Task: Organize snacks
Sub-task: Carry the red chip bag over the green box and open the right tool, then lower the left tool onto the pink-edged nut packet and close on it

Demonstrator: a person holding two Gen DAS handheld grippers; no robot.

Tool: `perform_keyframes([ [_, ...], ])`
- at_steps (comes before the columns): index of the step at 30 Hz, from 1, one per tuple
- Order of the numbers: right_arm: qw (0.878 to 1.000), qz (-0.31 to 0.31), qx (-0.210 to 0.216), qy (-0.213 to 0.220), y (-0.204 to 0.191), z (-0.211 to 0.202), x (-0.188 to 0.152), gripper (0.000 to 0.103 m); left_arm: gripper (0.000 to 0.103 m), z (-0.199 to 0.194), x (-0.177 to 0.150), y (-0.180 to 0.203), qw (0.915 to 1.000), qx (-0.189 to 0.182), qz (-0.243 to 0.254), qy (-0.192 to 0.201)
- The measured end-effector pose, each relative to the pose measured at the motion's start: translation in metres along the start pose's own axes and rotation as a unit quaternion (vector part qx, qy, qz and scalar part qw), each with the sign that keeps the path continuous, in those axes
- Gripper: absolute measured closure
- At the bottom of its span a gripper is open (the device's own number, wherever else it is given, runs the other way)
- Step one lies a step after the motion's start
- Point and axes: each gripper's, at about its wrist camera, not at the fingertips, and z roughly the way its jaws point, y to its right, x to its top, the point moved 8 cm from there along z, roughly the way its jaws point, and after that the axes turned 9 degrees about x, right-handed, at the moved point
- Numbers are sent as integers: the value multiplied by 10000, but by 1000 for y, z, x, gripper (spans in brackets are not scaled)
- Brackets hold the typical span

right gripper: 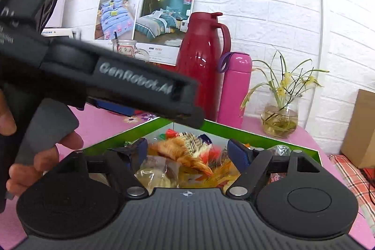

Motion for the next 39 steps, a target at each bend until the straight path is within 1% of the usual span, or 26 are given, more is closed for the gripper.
perform_keyframes([
  [2,10000,-11,-37,-12,-1,-5,0,0,0,-1,-1,-5,9999,124,-39,-43],
  [5,10000,-2,7,25,-4,-14,4,0,0,-12,-2,-9,9998,106,-146,-53],
  [10,9998,-22,101,151,-16,-37,7,0,0,-46,-4,-17,9998,189,22,114],
  [13,9996,8,192,209,-26,-51,7,0,0,-70,-8,-32,9993,305,-48,197],
  [16,9991,52,392,140,-41,-62,3,0,0,-92,-18,-53,9986,465,-168,191],
  [19,9984,12,563,57,-57,-69,-2,0,0,-104,-32,-78,9966,769,-262,115],
  [21,9979,-63,639,23,-68,-73,-5,0,0,-103,-42,-96,9944,989,-372,28],
  [23,9974,-134,710,-13,-79,-78,-8,0,0,-95,-54,-112,9913,1191,-532,-150],
  [26,9964,-252,807,-92,-91,-85,-14,0,0,-76,-69,-126,9882,1284,-723,-415],
  [29,9955,-420,834,-163,-98,-93,-20,0,0,-59,-81,-133,9858,1375,-768,-573],
  [31,9949,-508,848,-219,-101,-97,-23,0,0,-53,-90,-132,9880,1151,-726,-730],
  [32,9946,-521,867,-248,-102,-98,-25,0,6,-53,-94,-129,9889,1090,-633,-789],
  [33,9943,-512,888,-285,-103,-99,-27,0,36,-54,-99,-124,9907,893,-553,-869],
  [34,9942,-485,906,-329,-104,-100,-30,0,32,-58,-105,-119,9916,707,-592,-907],
  [38,9926,-252,1055,-549,-111,-103,-44,0,32,-82,-126,-98,9912,314,-791,-1009],
  [39,9920,-191,1084,-619,-112,-103,-48,0,30,-90,-133,-90,9906,192,-850,-1053],
])
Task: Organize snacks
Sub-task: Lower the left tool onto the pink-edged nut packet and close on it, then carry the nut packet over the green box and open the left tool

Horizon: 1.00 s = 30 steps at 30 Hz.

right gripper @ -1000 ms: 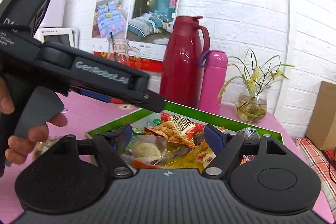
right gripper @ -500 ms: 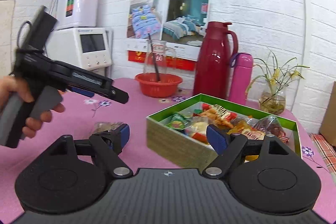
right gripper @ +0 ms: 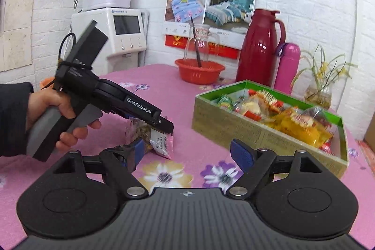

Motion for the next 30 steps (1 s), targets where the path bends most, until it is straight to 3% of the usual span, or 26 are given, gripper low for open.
perform_keyframes([
  [4,9994,250,129,-212,-8,-2,-17,0,13,-28,-37,30,9992,-295,261,0],
  [6,9984,409,211,-325,-13,-3,-26,0,10,-40,-50,43,9980,-469,411,-76],
  [9,9960,653,320,-517,-18,-5,-36,0,0,-54,-56,45,9974,-639,297,-120],
  [13,9923,943,318,-744,-29,-7,-47,0,0,-67,-53,42,9973,-690,246,-28],
  [17,9914,1073,445,-610,-42,-6,-46,0,2,-59,-50,45,9973,-657,316,-117],
  [20,9916,1090,389,-582,-47,2,-41,0,34,-52,-52,47,9963,-762,285,-266],
  [24,9898,1213,420,-622,-45,11,-41,8,37,-57,-58,49,9943,-961,276,-359],
  [26,9893,1266,363,-636,-42,14,-42,12,35,-59,-59,48,9946,-942,278,-336],
  [28,9884,1348,326,-625,-38,16,-43,12,23,-59,-60,48,9947,-934,265,-327],
  [30,9879,1395,308,-599,-36,19,-43,15,26,-56,-61,48,9947,-932,238,-360],
])
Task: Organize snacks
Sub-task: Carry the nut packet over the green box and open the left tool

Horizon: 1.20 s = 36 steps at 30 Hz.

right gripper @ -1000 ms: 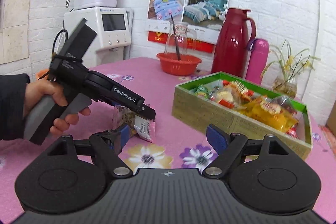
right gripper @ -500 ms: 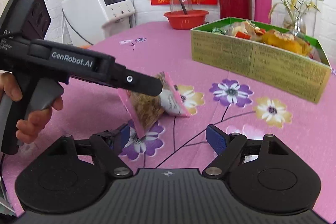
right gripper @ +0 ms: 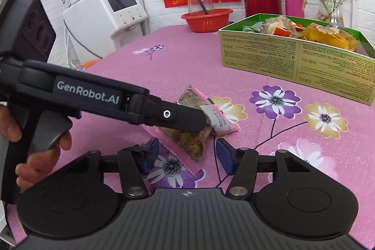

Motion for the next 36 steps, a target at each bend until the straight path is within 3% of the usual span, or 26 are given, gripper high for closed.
perform_keyframes([
  [2,10000,17,53,50,1,1,0,38,33,5,-1,1,10000,-15,4,-43],
  [5,9999,-2,-75,114,4,-1,0,54,38,6,-2,4,10000,26,41,17],
  [7,9998,20,-74,169,6,-5,0,59,41,5,-2,6,10000,47,28,51],
  [20,9932,-71,-352,1104,30,-59,34,62,50,-12,39,64,9968,-190,490,603],
  [23,9898,-100,-466,1346,42,-72,48,62,57,-13,58,85,9948,-304,607,760],
  [36,9744,-139,-947,2036,120,-101,98,61,58,30,127,157,9867,-537,1039,1132],
])
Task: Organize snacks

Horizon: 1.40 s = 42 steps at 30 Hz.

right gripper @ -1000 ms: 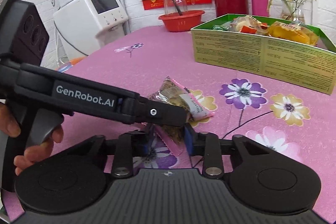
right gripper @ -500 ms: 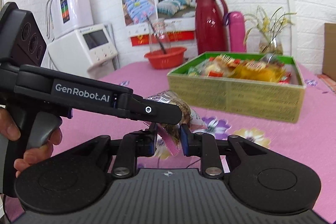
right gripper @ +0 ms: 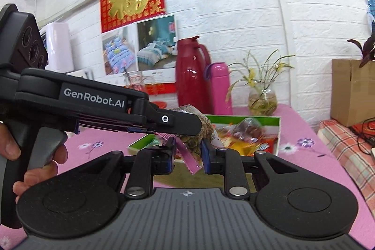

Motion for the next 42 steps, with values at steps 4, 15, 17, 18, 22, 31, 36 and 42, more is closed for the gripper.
perform_keyframes([
  [4,9999,49,-120,107,25,7,6,61,58,26,13,8,9999,-59,82,40],
  [15,9990,237,-382,-75,83,43,-8,58,57,104,19,3,9997,-49,147,-204],
  [17,9977,252,-560,-279,89,52,-17,51,19,113,13,0,9994,20,125,-311],
  [18,9974,237,-595,-343,91,54,-22,50,0,115,10,-2,9995,75,72,-311],
  [22,9973,83,-556,-472,87,54,-30,43,0,110,6,-7,9992,363,90,-133],
  [31,9978,-18,-632,-180,65,24,-13,0,0,71,10,-8,9978,652,84,87],
  [36,9982,-17,-593,-97,44,-2,-6,0,0,33,9,-5,9957,890,143,234],
  [42,9961,-106,-871,-89,21,-34,-5,0,0,-20,-9,-12,9905,1324,-12,364],
])
